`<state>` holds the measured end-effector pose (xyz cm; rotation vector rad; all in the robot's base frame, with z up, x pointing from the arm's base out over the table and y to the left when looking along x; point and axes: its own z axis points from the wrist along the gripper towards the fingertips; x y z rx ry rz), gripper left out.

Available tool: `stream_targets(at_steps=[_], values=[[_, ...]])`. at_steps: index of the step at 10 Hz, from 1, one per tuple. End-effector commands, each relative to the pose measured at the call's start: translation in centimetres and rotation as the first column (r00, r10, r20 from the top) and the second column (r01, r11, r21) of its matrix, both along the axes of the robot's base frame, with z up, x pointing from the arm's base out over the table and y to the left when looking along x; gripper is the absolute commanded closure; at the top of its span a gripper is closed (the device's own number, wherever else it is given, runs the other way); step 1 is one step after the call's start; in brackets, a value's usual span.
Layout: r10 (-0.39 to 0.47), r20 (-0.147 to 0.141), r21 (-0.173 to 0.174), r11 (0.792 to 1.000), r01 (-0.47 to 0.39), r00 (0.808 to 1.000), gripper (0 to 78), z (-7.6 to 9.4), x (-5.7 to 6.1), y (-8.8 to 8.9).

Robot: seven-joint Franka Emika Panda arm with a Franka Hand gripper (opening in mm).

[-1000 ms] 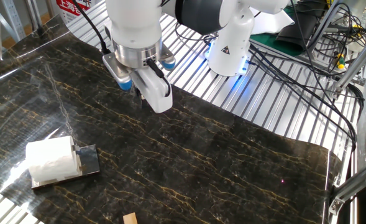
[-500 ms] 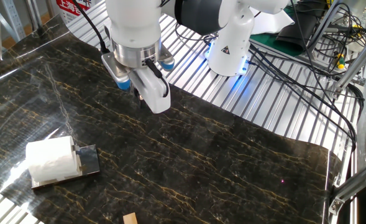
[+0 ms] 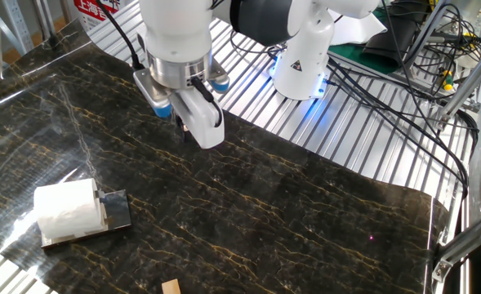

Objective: Take the roll of paper down from the shelf

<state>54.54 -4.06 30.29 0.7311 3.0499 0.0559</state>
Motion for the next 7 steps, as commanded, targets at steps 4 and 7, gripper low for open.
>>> stream_targets(at_steps=[4,7], values=[[-0.105,0.001,0.013,0.994,0.105,0.995,77.6,0.14,0.05,-0.02],[-0.111,-0.011,0.054,0.992,0.111,0.994,77.6,0.14,0.05,-0.02]])
